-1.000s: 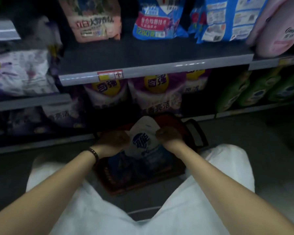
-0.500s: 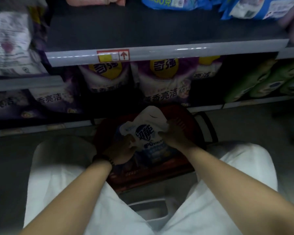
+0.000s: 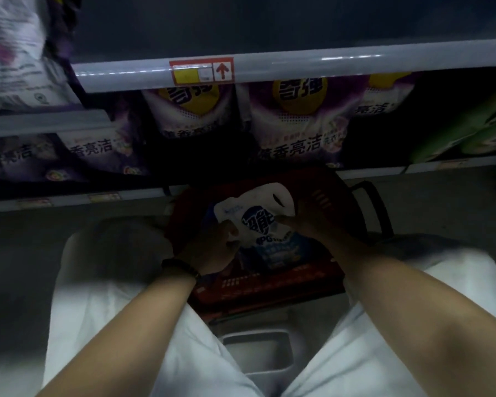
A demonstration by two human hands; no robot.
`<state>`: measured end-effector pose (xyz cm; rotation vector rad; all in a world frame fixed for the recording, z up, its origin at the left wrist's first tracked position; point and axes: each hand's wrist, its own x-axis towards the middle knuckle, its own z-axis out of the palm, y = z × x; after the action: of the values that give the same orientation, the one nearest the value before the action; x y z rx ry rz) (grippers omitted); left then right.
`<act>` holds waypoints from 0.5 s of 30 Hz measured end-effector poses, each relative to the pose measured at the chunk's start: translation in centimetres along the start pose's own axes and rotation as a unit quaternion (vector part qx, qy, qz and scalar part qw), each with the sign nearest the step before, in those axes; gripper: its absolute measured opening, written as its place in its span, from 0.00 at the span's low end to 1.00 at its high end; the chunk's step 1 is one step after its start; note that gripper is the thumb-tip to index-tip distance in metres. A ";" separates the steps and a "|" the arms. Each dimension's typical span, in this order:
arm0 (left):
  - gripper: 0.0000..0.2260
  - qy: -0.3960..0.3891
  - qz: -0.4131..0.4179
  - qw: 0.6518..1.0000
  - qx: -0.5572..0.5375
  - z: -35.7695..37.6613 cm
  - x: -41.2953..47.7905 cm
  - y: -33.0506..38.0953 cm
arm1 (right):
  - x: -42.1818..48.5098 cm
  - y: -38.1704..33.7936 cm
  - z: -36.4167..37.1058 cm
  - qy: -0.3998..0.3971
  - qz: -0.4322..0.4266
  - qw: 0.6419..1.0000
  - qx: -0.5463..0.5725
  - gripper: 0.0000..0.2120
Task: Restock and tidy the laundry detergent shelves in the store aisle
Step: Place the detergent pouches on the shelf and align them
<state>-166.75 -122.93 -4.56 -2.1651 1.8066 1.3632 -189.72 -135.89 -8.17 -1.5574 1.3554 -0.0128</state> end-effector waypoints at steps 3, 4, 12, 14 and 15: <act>0.16 -0.007 -0.015 1.000 0.003 0.2 0.0 -0.2 | 0.3 0.3 0.8 0.006 0.040 0.992 -0.117 0.15; 0.16 -0.011 -0.018 1.000 0.003 0.1 -0.1 0.0 | 0.3 0.4 0.9 0.007 0.043 0.989 -0.138 0.18; 0.12 -0.029 -0.008 0.999 0.032 0.0 -2.4 1.2 | -2.4 0.3 -0.6 0.024 0.012 0.986 -0.163 0.25; 0.11 -0.035 -0.003 0.999 0.033 0.1 -3.2 1.3 | -4.0 -0.3 -1.2 0.012 0.004 0.982 -0.187 0.24; 0.13 -0.043 -0.004 0.999 0.033 0.1 -3.5 1.4 | -4.9 -0.6 -1.6 0.016 0.005 0.981 -0.192 0.24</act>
<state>-167.76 -120.56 -1.75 -2.0480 1.7844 1.3530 -191.95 -133.42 -4.21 -1.8758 1.4525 0.2450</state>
